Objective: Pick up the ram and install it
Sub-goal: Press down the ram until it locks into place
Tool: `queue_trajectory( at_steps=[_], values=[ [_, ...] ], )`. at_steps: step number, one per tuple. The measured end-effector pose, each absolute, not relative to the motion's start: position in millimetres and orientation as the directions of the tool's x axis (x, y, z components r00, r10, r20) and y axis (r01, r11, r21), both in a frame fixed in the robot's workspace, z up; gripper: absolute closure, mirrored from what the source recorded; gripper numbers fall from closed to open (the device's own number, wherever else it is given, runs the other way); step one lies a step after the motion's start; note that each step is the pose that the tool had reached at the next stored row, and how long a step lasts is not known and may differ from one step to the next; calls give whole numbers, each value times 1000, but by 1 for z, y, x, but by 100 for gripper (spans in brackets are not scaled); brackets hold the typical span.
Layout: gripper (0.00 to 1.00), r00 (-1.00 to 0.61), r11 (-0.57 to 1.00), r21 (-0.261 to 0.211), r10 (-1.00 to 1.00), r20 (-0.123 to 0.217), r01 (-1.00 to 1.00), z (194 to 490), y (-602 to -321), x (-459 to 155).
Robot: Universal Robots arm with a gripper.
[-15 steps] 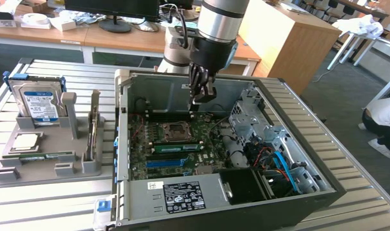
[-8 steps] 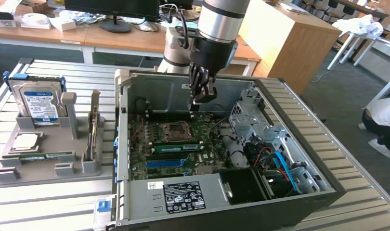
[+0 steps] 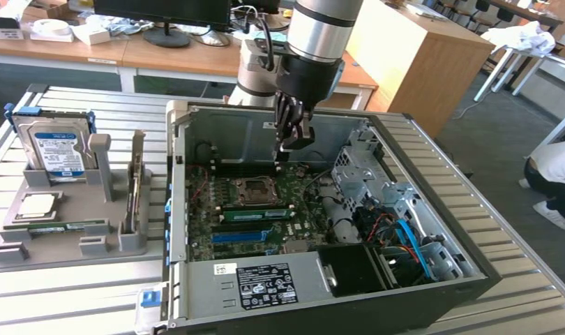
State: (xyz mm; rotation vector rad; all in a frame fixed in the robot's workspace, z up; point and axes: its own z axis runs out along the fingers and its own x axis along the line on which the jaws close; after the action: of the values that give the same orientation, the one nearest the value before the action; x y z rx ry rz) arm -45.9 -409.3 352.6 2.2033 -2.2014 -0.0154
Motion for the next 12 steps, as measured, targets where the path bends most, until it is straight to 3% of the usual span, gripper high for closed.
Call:
queue_trajectory(
  at_steps=[12],
  values=[
    [90,-63,63,26,-998,12,-998,352,-409,-46]
  ],
)
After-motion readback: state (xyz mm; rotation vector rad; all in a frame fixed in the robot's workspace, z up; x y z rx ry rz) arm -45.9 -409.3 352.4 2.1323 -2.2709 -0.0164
